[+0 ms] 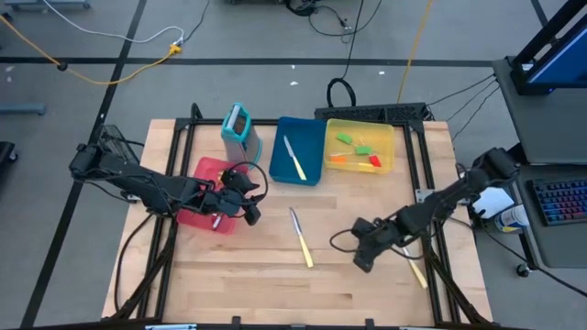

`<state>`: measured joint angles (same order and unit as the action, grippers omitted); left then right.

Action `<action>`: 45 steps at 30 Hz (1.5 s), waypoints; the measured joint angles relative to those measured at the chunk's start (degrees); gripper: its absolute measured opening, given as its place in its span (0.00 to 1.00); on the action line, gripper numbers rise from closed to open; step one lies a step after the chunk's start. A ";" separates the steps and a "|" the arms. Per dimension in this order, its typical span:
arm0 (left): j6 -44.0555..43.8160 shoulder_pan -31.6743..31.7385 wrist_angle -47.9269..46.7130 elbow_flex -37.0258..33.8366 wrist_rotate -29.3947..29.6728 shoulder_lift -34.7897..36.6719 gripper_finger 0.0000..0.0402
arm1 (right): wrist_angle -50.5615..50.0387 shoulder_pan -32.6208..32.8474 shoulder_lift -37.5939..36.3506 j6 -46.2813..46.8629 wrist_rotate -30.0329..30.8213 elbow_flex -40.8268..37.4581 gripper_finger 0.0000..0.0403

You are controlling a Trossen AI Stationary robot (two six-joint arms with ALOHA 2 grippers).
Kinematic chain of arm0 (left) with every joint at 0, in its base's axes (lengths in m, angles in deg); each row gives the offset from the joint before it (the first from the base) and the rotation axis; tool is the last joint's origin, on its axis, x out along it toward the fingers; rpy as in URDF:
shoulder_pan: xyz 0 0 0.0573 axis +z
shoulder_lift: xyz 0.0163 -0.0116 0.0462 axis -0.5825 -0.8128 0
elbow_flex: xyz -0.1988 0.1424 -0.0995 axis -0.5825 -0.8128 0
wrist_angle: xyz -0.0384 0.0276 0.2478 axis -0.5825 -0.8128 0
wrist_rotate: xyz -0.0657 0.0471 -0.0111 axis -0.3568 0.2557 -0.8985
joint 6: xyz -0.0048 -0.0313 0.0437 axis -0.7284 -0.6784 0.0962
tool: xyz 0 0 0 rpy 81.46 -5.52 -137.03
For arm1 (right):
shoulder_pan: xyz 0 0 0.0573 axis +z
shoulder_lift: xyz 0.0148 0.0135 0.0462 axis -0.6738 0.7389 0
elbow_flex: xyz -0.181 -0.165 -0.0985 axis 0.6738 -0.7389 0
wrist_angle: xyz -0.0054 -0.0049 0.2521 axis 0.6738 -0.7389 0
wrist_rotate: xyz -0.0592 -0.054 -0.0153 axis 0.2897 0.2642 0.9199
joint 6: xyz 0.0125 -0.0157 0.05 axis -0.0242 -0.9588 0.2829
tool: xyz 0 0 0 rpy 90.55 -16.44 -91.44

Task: Pick & Place Kitchen Items
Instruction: Put the right yellow table knife into the blue bin

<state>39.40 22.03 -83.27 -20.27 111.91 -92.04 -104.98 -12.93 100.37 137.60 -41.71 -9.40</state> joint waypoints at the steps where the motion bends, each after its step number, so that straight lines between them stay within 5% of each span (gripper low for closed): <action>1: 0.00 0.00 0.00 0.00 0.00 0.00 0.42 | -1.40 0.69 -0.39 2.36 -1.51 0.00 0.49; 10: 0.81 0.01 0.00 0.00 0.09 0.00 0.42 | -12.19 6.84 -1.48 22.94 -15.34 0.00 0.49; 19: 1.88 0.01 -0.02 0.00 0.17 0.00 0.42 | -24.11 11.73 -1.48 37.48 -21.01 0.00 0.46; 25: 2.01 0.01 -0.02 0.00 1.65 0.00 0.42 | -26.88 13.82 -1.48 38.23 -21.70 -1.53 0.45; 36: 1.92 0.01 0.04 0.00 1.81 0.00 0.42 | -13.09 14.12 -1.66 37.19 -26.53 -13.09 0.45; 45: 1.90 0.07 0.13 0.00 1.99 0.00 0.42 | -12.32 14.12 -1.61 35.02 -25.14 -16.11 0.45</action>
<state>41.30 22.11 -83.14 -20.27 113.90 -92.04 -117.29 1.19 98.75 172.62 -66.85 -25.51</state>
